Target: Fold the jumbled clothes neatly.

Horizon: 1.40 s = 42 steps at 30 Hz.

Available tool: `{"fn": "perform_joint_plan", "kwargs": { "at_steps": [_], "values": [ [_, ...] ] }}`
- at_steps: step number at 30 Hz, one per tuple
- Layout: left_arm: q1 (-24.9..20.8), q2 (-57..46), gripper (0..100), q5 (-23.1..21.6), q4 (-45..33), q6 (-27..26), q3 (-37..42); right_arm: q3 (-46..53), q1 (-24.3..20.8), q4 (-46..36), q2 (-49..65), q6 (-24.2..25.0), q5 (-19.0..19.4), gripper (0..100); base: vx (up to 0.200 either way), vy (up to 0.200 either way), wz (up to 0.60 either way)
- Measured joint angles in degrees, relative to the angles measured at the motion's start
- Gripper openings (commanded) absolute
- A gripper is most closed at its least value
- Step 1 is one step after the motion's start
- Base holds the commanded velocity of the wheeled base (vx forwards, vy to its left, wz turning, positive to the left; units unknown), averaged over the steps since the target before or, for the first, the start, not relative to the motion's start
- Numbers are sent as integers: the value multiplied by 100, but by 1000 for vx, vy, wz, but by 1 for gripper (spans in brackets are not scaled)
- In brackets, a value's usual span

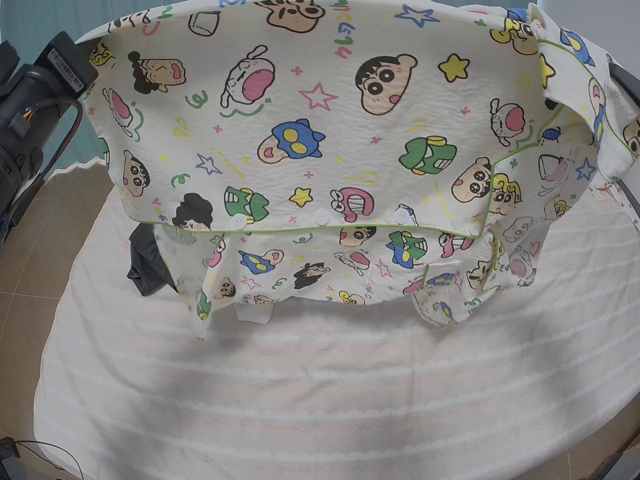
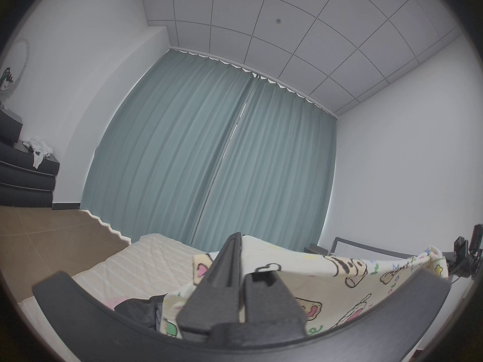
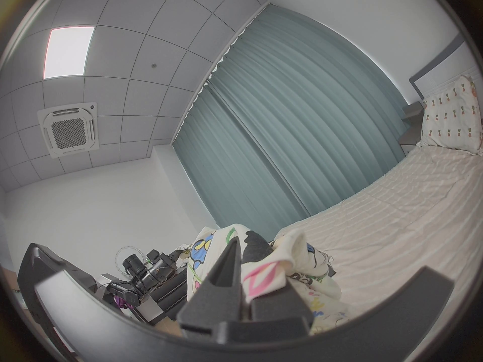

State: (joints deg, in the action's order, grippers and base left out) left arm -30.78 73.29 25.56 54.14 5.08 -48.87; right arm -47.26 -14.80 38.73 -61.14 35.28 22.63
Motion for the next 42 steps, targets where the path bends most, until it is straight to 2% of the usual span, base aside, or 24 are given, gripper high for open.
{"fn": "perform_joint_plan", "kwargs": {
  "at_steps": [10, 22, 34, 42],
  "values": [
    [-6, -127, 0, 0, -2, -9, 596, 51, -11, -15, 282, -2, 118, 0, 0, 0, 0],
    [0, -135, 0, -2, -2, -24, 769, 232, -11, -17, 456, -9, 266, 0, -200, 0, 0],
    [28, -212, 0, -33, 7, 0, 902, 247, 13, -9, 507, -13, 269, 0, 0, 0, 0],
    [22, -221, 0, -48, -6, -18, 924, 261, 37, -6, 513, -13, 268, 0, 0, -200, 0]
  ]
}}
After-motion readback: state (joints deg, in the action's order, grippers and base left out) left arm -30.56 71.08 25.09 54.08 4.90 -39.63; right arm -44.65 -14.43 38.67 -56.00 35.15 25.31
